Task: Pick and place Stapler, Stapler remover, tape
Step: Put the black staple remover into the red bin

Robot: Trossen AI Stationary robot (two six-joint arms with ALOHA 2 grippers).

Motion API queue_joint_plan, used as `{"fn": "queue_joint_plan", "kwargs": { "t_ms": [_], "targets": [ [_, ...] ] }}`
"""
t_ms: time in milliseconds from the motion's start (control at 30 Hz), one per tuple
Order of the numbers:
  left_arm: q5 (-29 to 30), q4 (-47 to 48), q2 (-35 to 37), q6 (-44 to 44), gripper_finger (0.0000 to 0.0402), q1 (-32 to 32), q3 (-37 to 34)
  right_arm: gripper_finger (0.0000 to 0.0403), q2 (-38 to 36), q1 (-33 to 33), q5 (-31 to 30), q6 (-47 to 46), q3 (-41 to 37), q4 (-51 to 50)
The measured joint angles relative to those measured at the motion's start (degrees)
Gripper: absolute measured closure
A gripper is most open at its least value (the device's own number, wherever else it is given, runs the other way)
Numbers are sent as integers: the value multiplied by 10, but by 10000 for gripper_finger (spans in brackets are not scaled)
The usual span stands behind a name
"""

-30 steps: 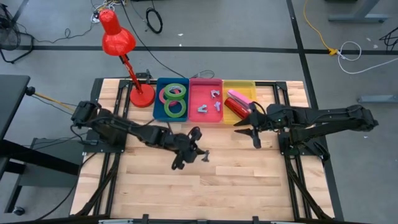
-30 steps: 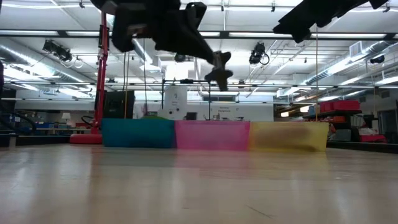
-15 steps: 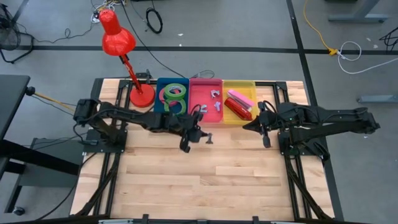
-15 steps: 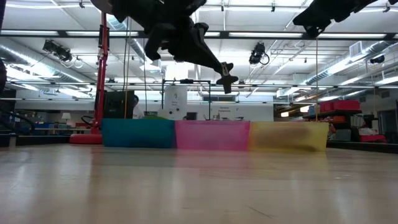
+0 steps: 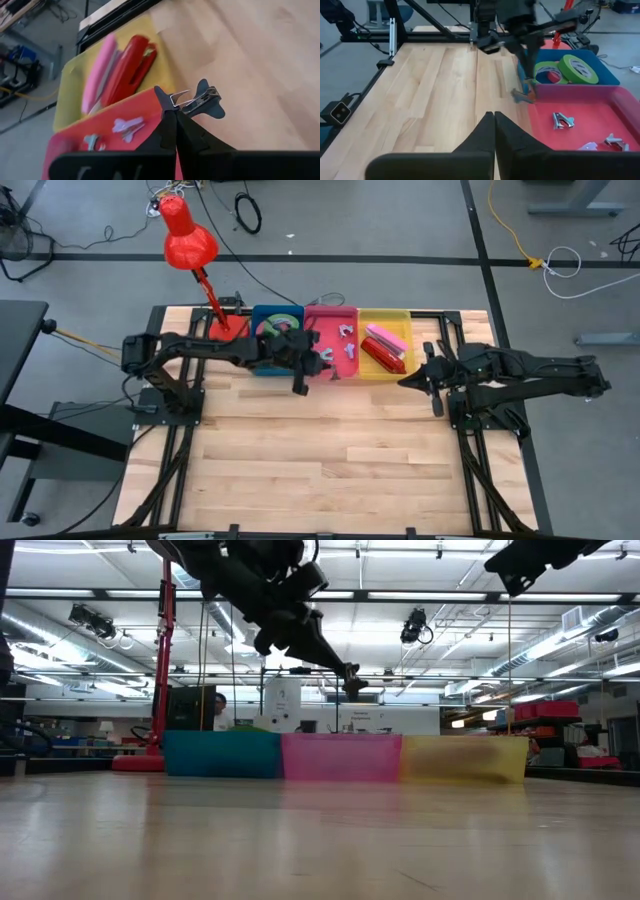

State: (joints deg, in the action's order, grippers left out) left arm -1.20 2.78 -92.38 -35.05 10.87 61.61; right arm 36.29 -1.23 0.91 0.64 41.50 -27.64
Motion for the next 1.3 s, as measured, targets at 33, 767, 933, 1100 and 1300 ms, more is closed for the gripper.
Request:
{"fn": "queue_joint_plan", "kwargs": {
  "t_ms": [33,767,933,1100,1300],
  "targets": [
    [-5,0,0,1,401,9,0,402,-4,0,0,0,0,0],
    [-37,-35,0,-54,401,143,0,403,-43,0,-16,-2,0,-38],
    [-25,-55,0,-75,401,165,0,403,-43,0,-20,-2,0,-38],
    [-24,-65,-15,-110,401,171,0,403,-43,0,-20,-9,0,-46],
    [-3,-83,-58,-126,401,174,0,403,-42,0,-20,-13,0,-51]
  ]
}}
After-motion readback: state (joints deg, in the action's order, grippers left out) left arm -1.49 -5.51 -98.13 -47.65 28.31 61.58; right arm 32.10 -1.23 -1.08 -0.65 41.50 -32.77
